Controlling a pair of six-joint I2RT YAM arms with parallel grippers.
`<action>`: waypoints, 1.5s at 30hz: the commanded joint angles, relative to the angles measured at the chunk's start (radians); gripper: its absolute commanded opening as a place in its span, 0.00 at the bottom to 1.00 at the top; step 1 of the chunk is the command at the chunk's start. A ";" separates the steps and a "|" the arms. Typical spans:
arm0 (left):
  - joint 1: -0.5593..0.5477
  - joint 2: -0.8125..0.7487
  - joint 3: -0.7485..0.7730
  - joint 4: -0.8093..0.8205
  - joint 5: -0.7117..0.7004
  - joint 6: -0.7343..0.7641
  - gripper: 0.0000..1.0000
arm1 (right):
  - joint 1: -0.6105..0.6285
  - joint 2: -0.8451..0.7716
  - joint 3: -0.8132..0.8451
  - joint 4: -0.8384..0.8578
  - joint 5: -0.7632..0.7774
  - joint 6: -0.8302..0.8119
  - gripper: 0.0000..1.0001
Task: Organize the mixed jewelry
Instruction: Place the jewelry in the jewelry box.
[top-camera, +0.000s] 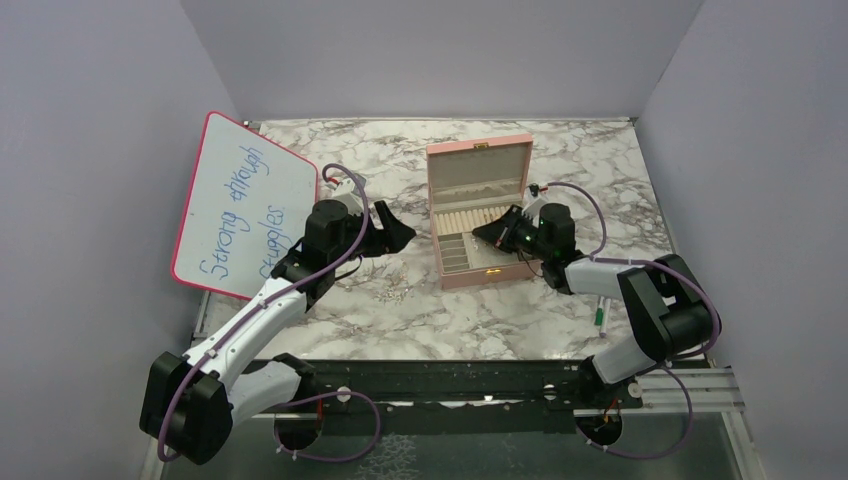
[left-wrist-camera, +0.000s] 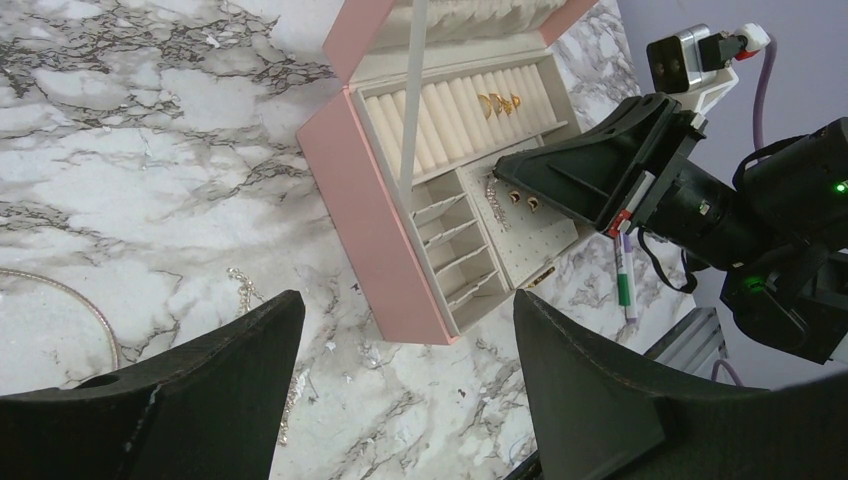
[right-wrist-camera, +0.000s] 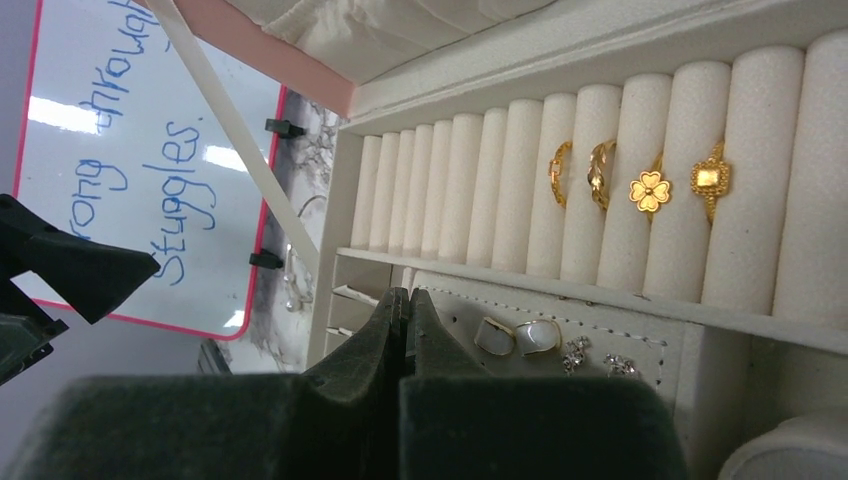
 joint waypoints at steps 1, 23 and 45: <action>0.008 0.001 -0.007 0.024 0.018 -0.001 0.78 | -0.005 0.003 0.022 -0.032 -0.001 -0.021 0.01; 0.010 0.000 -0.010 0.029 0.023 -0.004 0.78 | -0.005 -0.011 0.006 -0.037 0.026 -0.041 0.01; 0.013 0.000 -0.013 0.029 0.022 -0.004 0.78 | -0.005 0.047 0.024 -0.039 -0.018 -0.060 0.04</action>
